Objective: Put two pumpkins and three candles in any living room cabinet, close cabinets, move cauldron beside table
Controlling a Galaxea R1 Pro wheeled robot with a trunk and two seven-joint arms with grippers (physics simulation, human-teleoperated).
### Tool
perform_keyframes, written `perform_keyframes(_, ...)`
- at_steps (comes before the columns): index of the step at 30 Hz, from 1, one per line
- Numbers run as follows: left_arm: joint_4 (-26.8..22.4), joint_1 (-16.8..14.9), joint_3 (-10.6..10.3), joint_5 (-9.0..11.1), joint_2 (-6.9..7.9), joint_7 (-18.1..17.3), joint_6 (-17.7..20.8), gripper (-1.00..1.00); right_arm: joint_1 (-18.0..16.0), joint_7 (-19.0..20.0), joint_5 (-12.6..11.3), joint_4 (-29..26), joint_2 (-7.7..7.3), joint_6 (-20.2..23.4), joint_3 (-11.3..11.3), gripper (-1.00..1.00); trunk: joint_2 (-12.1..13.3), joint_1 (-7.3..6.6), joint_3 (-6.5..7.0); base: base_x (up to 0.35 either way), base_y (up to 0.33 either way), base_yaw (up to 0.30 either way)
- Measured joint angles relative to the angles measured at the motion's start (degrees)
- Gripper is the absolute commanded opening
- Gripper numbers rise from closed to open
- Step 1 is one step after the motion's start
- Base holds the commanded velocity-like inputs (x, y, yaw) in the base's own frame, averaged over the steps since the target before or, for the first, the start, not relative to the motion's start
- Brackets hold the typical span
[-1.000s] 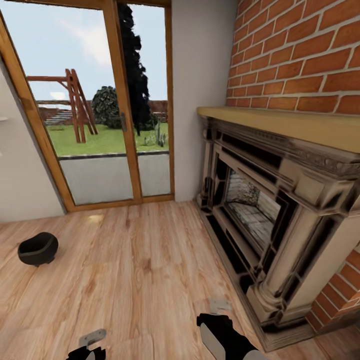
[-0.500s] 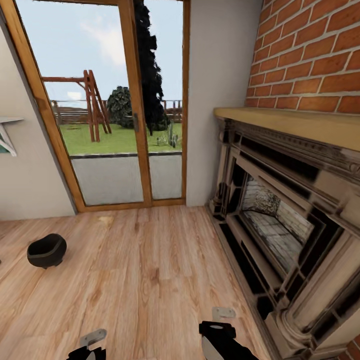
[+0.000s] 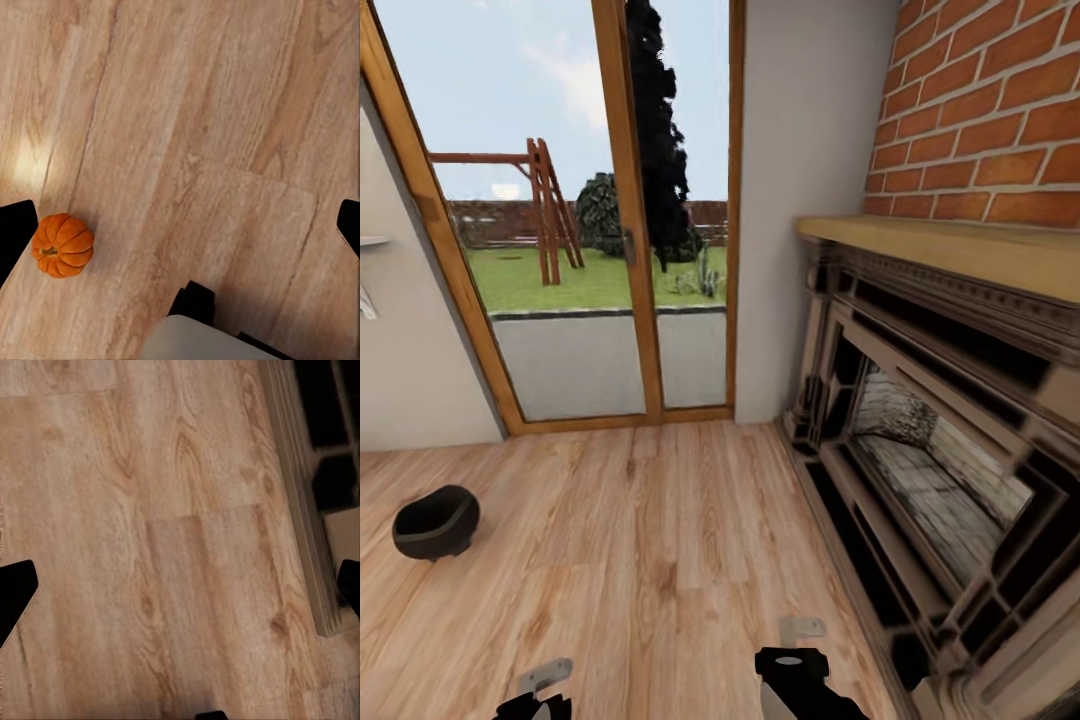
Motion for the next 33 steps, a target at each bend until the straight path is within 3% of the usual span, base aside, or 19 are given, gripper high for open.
perform_keyframes(33, 0.90, 0.00, 0.00, -0.17, -0.08, 0.00, -0.05, 1.00, 0.00, -0.08, -0.11, -0.11, 0.00, 0.16, -0.03, 1.00, 0.00, 0.00, 0.00, 0.334, -0.010, 0.287)
